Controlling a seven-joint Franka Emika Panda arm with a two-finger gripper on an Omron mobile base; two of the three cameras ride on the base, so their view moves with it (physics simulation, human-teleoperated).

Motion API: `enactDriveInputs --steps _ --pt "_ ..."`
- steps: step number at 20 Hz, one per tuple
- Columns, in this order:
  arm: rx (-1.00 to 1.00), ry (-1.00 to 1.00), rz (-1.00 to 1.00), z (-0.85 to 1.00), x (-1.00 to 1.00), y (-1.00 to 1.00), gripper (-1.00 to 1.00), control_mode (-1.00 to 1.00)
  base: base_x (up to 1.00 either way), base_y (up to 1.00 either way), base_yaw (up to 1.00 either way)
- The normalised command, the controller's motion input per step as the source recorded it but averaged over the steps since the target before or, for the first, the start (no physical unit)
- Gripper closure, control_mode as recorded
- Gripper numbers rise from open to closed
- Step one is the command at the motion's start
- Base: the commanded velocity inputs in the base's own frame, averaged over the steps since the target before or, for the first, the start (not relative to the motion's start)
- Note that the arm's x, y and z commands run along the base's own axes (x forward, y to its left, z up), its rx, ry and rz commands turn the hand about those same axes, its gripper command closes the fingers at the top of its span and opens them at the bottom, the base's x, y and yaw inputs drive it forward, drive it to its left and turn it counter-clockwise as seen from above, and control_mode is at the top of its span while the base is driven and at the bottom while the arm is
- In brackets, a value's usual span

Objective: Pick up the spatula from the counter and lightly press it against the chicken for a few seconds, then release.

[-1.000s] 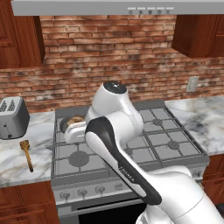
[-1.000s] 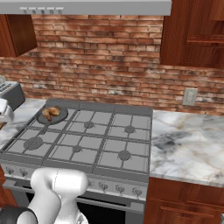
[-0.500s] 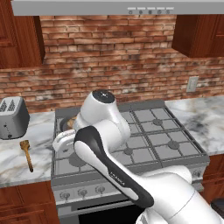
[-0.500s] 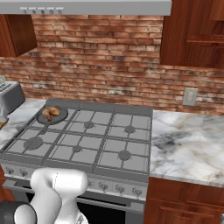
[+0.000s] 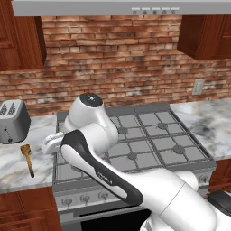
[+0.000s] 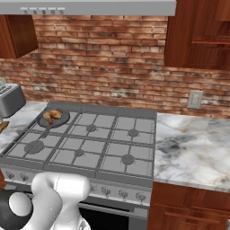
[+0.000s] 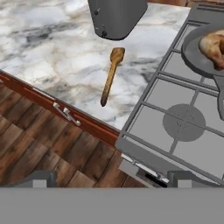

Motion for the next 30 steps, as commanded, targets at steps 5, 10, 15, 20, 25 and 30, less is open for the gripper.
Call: enactDriveInputs --steps 5,10,15,20,25,30 --pt "0.00 0.00 -0.06 -0.05 0.15 0.41 -1.00 -1.00 0.00 0.00 0.00" --pt "-0.01 0.00 -0.07 -0.23 0.11 0.36 -1.00 -1.00 0.00 0.00 0.00" --pt "0.00 0.00 -0.08 -0.30 0.13 0.24 -1.00 -1.00 0.00 0.00 0.00" --pt "0.00 0.00 -0.10 -0.22 0.12 0.15 -1.00 -1.00 0.00 0.00 0.00" --pt "0.00 0.00 -0.06 -0.14 0.11 0.14 -1.00 -1.00 0.00 0.00 0.00" --pt "0.01 0.00 -0.03 -0.02 0.19 0.14 -1.00 -1.00 0.00 0.00 0.00"
